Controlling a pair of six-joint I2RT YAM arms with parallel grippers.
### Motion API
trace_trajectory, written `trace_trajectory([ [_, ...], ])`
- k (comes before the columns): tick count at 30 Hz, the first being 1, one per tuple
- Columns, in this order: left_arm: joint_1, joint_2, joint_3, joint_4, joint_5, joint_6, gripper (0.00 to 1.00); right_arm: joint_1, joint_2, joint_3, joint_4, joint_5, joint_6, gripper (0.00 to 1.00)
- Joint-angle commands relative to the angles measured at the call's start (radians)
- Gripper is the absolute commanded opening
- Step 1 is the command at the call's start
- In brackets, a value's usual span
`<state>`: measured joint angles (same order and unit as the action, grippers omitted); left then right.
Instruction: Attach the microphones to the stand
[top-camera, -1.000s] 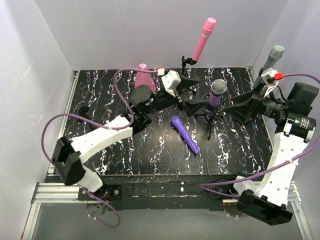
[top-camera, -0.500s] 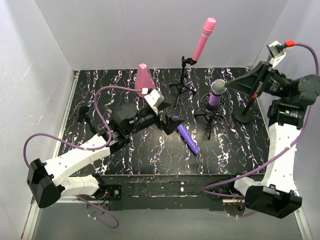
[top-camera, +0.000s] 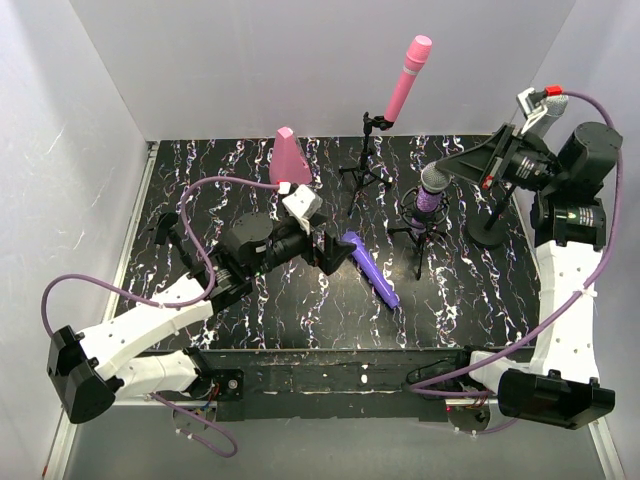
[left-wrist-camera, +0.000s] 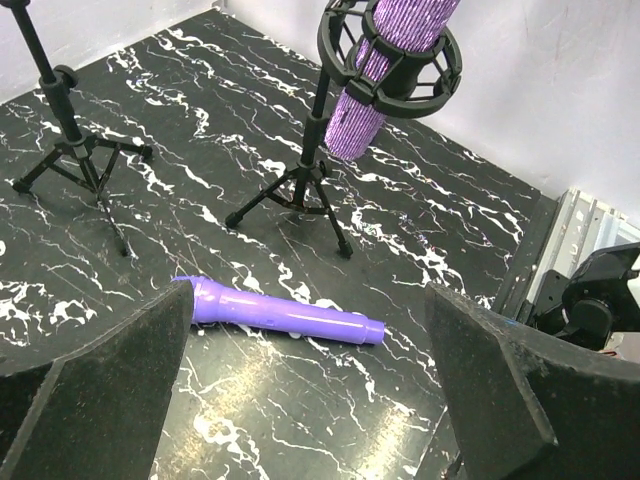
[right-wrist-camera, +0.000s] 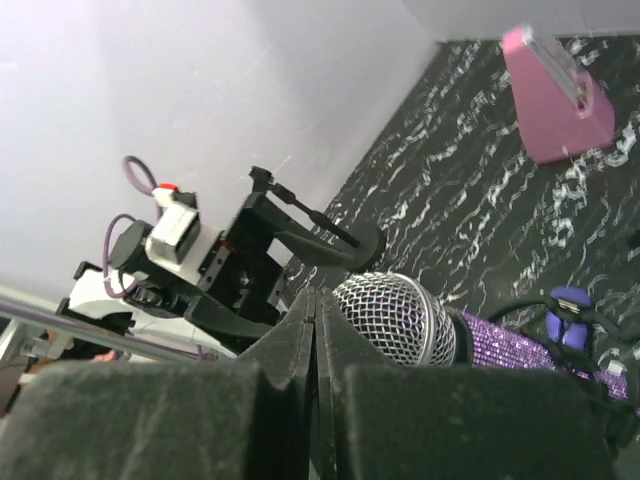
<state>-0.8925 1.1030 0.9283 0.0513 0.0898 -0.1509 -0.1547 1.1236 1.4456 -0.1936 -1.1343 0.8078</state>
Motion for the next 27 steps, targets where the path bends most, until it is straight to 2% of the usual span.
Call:
trace_trajectory([
  [1, 0.003, -0.048, -0.022, -0.034, -0.035, -0.003, 0.98, 0.004, -0.002, -0.033, -0.301, 0.102, -0.275, 0.02],
  [10, 0.003, -0.052, -0.035, -0.074, -0.042, 0.002, 0.98, 0.004, 0.036, -0.039, -0.432, 0.200, -0.444, 0.03],
  [17, 0.003, -0.035, -0.049, -0.093, -0.053, -0.001, 0.98, 0.001, 0.053, -0.042, -0.452, 0.171, -0.506, 0.06],
  [19, 0.003, -0.022, -0.043, -0.114, -0.056, -0.003, 0.98, -0.008, 0.065, -0.002, -0.445, 0.113, -0.518, 0.11],
  [22, 0.001, 0.003, -0.031, -0.154, -0.067, -0.007, 0.98, -0.043, 0.079, 0.062, -0.399, -0.014, -0.509, 0.27],
  [26, 0.001, 0.023, -0.019, -0.206, -0.076, -0.024, 0.98, -0.091, 0.074, 0.093, -0.305, -0.171, -0.473, 0.42],
  [27, 0.001, 0.027, -0.017, -0.218, -0.116, -0.036, 0.98, -0.100, 0.070, 0.087, -0.281, -0.220, -0.472, 0.45],
])
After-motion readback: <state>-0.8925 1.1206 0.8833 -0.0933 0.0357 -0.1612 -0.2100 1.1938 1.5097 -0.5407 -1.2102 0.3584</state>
